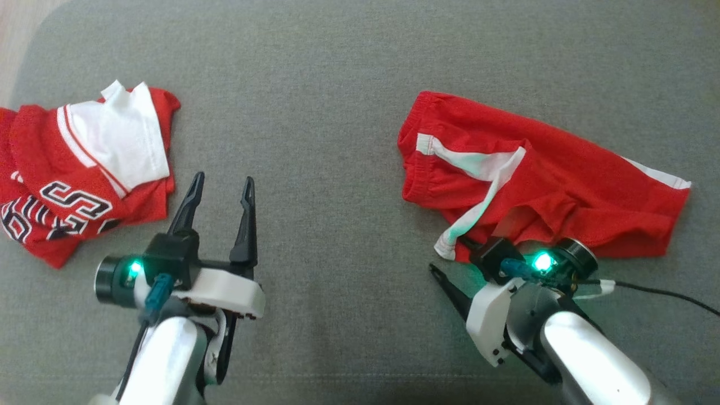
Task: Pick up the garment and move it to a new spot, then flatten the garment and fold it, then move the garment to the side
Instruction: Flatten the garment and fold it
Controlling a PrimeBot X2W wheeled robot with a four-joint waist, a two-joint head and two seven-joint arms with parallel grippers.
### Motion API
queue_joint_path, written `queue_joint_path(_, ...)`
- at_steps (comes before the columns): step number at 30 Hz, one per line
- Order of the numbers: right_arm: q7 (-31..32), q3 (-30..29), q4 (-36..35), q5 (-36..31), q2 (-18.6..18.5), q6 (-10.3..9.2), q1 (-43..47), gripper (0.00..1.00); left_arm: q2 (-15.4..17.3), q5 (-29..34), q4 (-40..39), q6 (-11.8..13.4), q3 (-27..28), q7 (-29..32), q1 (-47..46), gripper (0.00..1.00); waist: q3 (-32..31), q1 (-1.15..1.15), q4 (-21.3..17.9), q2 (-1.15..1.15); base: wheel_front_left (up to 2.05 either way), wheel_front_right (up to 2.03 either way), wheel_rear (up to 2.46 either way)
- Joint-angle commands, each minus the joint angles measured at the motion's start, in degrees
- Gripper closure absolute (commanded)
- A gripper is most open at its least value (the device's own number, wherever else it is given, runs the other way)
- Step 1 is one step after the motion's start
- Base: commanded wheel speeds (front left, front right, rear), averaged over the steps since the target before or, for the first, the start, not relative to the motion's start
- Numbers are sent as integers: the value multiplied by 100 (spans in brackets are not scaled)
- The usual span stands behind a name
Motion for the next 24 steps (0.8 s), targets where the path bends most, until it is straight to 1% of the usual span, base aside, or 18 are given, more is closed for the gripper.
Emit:
queue_joint_path(1,-75,82,-5,28,8,22,-198,52,38,72,-150,-14,173,-68,-281,0,36,0,17,0,0,0,0)
queue_joint_path(2,-75,82,-5,28,8,22,-198,52,38,72,-150,-14,173,-68,-281,0,36,0,17,0,0,0,0)
queue_joint_path(3,-87,72,76,44,21,22,-217,100,33,75,-150,-12,181,-68,-286,0,45,0,13,0,0,0,0)
queue_joint_path(7,-409,-134,85,174,120,22,-200,100,18,89,-149,-12,209,-69,-272,0,31,0,-17,0,0,0,0)
queue_joint_path(10,-704,-426,-237,292,194,22,-82,100,19,97,-142,-14,234,-69,-233,0,-28,0,-64,0,0,0,0)
queue_joint_path(13,-896,-871,-704,353,235,22,68,100,24,104,-142,-14,256,-69,-205,0,-72,0,-120,0,0,0,0)
queue_joint_path(15,-951,-1293,-993,373,249,22,183,100,26,108,-140,-24,263,-69,-197,0,-100,0,-146,0,0,0,0)
queue_joint_path(17,-941,-1847,-1182,412,302,22,322,100,22,112,-136,-36,264,-69,-195,0,-124,0,-157,0,0,0,0)
queue_joint_path(21,-976,-2973,-1226,548,513,22,572,100,7,118,-120,-60,260,-69,-187,0,-176,0,-153,0,0,0,0)
queue_joint_path(22,-1029,-3326,-1075,715,614,22,683,87,-4,117,-107,-79,249,-70,-177,0,-206,0,-136,0,0,0,0)
queue_joint_path(23,-1114,-3469,-994,848,662,22,718,49,-9,116,-103,-87,245,-70,-168,0,-218,0,-136,0,0,0,0)
queue_joint_path(24,-1144,-3585,-858,896,659,22,764,15,-11,114,-101,-92,244,-70,-156,0,-233,0,-138,0,0,0,0)
